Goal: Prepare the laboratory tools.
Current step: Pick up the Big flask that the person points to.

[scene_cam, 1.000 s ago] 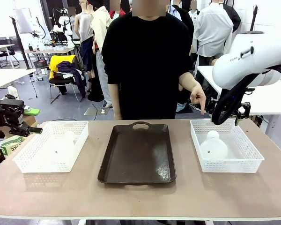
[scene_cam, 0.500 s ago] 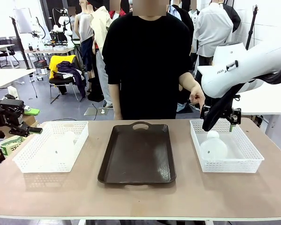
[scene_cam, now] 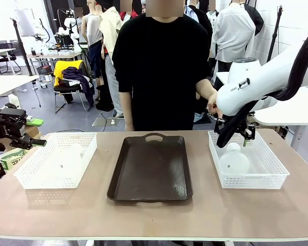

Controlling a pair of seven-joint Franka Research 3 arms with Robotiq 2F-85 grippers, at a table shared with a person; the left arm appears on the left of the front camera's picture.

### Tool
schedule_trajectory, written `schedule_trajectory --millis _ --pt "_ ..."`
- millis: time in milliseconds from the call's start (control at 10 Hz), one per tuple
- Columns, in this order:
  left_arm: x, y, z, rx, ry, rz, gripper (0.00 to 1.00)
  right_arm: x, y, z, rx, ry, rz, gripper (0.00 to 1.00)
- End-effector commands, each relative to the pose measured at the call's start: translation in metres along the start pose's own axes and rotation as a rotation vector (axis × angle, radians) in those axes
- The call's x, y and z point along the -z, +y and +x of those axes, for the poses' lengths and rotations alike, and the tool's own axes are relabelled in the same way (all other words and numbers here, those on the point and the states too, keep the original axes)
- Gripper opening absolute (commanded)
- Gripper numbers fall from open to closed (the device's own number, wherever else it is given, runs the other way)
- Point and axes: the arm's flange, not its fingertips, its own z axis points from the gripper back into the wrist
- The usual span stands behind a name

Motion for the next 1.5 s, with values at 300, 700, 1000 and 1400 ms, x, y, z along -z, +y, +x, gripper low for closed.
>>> schedule_trajectory --millis 300,700,1000,1400 --pt "-0.002 0.000 -0.001 0.005 0.009 0.006 1.00 0.028 0.007 -0.007 0.031 -0.016 -0.060 1.00" --pt "-0.002 0.000 -0.001 0.005 0.009 0.006 1.00 0.036 0.001 -0.003 0.039 -0.007 -0.037 1.00" --pt "-0.002 0.000 -0.001 0.005 0.009 0.006 1.00 0.042 0.000 0.002 0.028 0.011 -0.015 1.00" --pt "-0.002 0.000 -0.001 0.005 0.009 0.006 1.00 0.048 -0.001 0.009 0.005 0.002 -0.041 0.60"
